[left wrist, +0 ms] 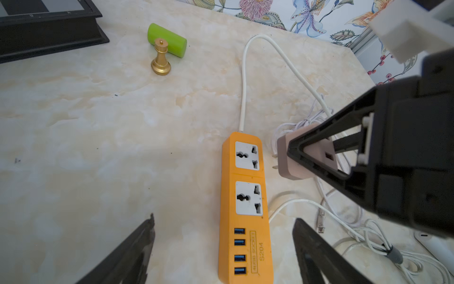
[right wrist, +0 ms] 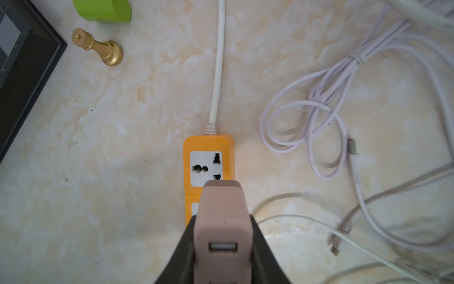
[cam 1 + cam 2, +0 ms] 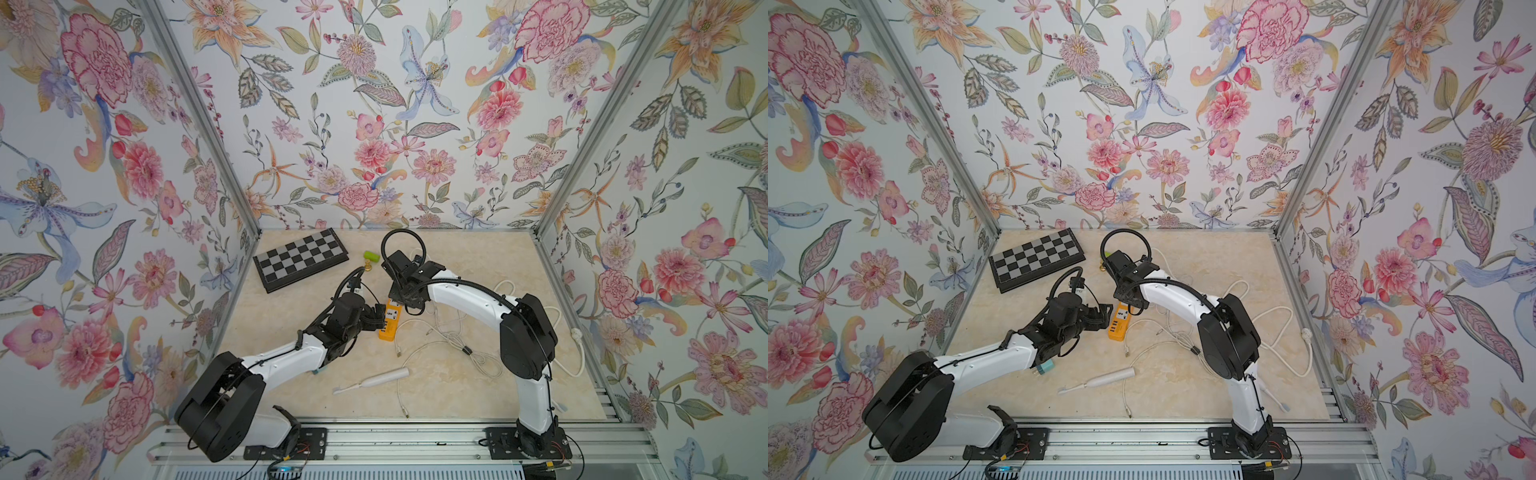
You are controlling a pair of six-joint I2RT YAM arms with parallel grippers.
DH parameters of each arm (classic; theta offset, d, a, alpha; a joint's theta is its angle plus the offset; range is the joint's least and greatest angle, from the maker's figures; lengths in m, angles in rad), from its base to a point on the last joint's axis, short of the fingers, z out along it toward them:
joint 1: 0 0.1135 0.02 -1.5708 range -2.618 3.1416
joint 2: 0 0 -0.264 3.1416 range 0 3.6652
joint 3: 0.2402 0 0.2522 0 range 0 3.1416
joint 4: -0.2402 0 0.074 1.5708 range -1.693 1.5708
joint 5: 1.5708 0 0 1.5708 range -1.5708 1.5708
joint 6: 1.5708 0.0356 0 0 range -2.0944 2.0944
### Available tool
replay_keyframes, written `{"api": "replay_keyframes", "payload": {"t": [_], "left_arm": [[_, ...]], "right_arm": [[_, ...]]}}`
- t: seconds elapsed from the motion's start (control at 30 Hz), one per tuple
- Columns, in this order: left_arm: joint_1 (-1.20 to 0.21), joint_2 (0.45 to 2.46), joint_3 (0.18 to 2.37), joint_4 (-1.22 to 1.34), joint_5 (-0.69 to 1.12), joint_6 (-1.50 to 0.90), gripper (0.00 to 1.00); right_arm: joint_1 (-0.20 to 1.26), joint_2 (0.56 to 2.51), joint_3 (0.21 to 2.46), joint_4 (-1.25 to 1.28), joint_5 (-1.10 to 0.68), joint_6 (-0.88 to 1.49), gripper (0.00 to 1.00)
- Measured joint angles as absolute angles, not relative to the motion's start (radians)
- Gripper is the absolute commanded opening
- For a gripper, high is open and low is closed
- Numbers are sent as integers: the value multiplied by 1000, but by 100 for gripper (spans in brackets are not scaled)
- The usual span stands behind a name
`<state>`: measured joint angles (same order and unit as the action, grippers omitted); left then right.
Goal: Charge the electric toothbrush
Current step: Insert the plug into the socket.
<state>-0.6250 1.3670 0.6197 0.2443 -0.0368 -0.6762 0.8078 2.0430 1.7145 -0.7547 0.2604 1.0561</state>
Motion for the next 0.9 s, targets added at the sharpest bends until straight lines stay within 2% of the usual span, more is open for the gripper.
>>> {"api": "replay_keyframes", "payload": {"t": [0.33, 0.9], "left_arm": [[-613, 1307, 550, 238, -88, -661, 90], [-605, 1256, 527, 235, -107, -643, 91]], "right_arm": [[812, 2189, 1876, -815, 276, 1066, 0], [812, 2184, 1831, -823, 308, 1079, 0]]}}
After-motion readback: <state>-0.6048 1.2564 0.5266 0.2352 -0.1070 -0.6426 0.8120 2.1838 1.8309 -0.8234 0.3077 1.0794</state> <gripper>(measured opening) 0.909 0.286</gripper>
